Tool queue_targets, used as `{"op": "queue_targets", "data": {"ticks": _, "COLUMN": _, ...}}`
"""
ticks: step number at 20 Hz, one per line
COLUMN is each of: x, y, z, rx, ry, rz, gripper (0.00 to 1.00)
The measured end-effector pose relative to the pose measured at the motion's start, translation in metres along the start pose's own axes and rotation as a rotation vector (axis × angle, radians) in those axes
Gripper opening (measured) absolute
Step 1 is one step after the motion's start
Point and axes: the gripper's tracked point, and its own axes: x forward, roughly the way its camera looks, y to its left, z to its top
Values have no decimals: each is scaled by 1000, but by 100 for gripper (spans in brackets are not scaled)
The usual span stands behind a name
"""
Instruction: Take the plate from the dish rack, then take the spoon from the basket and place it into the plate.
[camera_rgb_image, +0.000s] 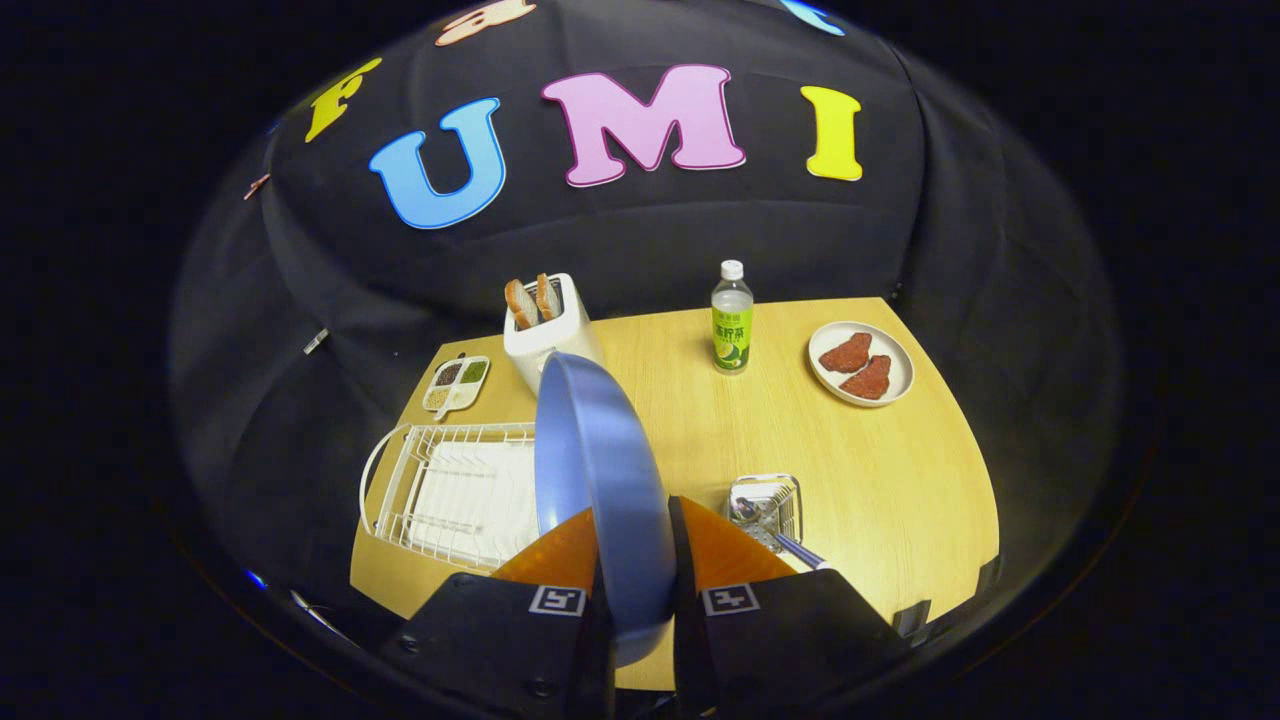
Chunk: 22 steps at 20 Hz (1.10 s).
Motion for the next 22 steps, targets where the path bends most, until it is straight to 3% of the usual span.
{"op": "queue_targets", "data": {"ticks": 10, "x": -43, "y": -64, "z": -122, "rx": 64, "ry": 208, "rz": 38, "gripper": 27}}
{"op": "queue_targets", "data": {"ticks": 22, "x": 23, "y": -80, "z": -225, "rx": 166, "ry": 331, "rz": 65, "gripper": 28}}
